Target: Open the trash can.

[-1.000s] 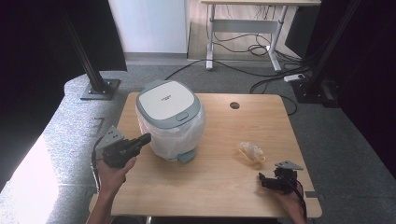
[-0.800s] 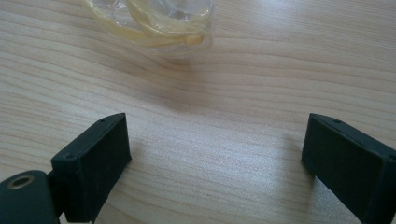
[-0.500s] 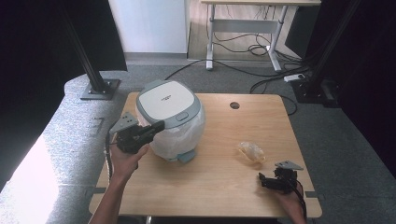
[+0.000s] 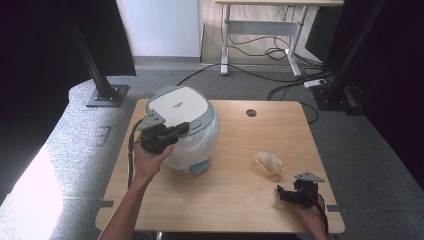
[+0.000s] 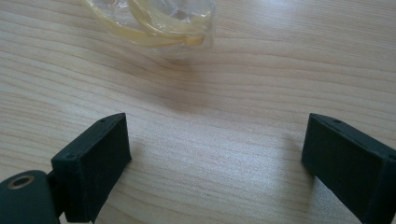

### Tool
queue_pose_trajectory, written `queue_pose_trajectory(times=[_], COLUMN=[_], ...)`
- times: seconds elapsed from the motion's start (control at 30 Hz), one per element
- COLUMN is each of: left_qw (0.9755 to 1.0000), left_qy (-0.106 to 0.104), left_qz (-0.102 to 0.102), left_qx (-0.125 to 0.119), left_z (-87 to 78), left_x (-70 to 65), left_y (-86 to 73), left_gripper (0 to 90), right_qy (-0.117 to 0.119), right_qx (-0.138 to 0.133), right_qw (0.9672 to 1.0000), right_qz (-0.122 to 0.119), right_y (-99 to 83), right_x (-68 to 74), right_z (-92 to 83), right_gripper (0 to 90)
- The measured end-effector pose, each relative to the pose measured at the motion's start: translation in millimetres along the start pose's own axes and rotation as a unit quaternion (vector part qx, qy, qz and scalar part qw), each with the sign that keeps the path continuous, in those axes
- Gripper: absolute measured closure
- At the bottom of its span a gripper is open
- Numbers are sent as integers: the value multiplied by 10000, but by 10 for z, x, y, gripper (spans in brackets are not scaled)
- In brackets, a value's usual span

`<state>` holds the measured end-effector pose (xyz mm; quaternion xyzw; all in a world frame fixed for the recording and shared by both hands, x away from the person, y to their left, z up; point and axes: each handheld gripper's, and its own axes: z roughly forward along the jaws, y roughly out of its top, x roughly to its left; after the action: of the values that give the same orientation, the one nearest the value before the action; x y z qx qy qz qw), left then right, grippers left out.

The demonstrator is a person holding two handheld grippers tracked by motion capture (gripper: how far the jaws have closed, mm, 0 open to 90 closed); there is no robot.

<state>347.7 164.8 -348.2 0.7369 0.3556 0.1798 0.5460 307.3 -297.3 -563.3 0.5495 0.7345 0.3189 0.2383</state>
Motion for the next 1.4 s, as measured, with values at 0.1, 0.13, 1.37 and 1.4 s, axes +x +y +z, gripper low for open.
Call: queue_pose_trajectory(times=[0.1,0.13,1.37,1.4], left_qw=[10000,10000,9998,9998], left_qy=[5,5,-6,24], left_qz=[27,27,-83,-79], left_qx=[68,68,168,177], left_z=[82,82,298,300], left_x=[-16,-16,-5,-5], left_y=[36,36,69,69], left_gripper=[896,896,900,900], right_qy=[0,0,-7,-7], right_qx=[-1,-1,2,2], right_qw=[10000,10000,10000,10000], right_qz=[0,0,-12,-12], right_y=[0,0,0,0], right_x=[0,0,-1,-1], right_z=[0,0,0,0], right_gripper=[72,72,72,72])
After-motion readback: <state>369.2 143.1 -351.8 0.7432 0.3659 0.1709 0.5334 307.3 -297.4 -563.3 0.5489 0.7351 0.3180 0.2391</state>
